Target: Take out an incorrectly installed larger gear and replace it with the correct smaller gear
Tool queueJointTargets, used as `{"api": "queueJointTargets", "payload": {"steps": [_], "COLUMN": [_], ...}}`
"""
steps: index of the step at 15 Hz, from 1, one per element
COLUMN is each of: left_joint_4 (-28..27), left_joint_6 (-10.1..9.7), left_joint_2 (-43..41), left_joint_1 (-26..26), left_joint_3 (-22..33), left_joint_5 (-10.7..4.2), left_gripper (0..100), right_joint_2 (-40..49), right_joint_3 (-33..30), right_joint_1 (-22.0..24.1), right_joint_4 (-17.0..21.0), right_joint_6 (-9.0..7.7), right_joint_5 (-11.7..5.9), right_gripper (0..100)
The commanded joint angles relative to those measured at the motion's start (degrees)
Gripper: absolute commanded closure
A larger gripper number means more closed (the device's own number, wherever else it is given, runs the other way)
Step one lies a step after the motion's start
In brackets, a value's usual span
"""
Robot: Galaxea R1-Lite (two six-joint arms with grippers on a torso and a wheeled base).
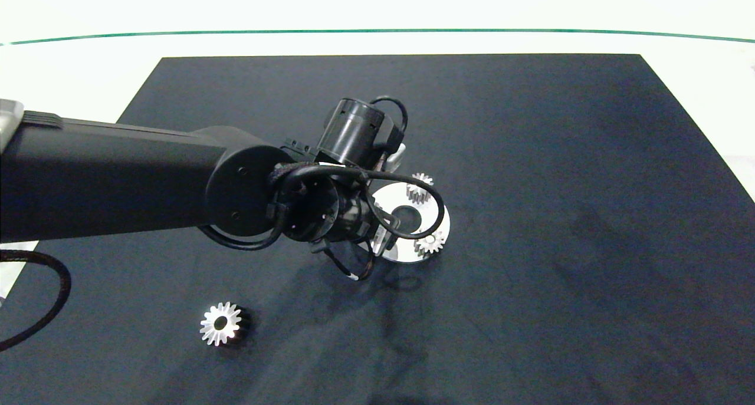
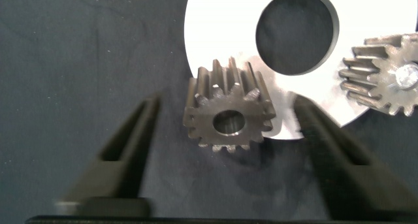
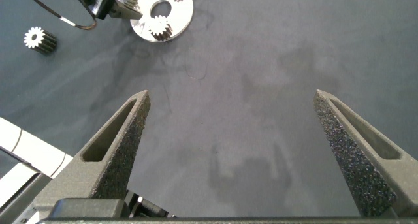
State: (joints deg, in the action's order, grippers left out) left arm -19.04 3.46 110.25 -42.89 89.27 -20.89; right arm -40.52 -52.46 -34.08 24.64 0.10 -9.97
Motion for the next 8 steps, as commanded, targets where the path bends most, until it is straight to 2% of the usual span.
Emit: {"api": "queueJointTargets", "payload": {"steps": [1,3,8], "left_joint_4": [-3.28,-6.10,-8.12], "left_joint_6": [0.05,-0.03,0.23], "left_joint_2": [-2.32,-4.34,-6.19], "left_joint_1": [0.70,0.61,0.44], "left_joint_3": [-0.41,-0.50,2.40], "left_joint_5": [-0.20,-0.20,-0.20], "left_gripper": [0,0,0], "right_joint_2": [-0.08,0.00,0.44], "right_joint_3": [0.07,0.07,0.07], "right_joint_1": [-0.02,-0.02,0.07], "right_joint_4": [0.15,0.15,0.24], "right_joint_6": [-0.01,0.08,-0.01], "right_joint_5": [0.04,0.04,-0.05], "right_gripper": [0,0,0]}}
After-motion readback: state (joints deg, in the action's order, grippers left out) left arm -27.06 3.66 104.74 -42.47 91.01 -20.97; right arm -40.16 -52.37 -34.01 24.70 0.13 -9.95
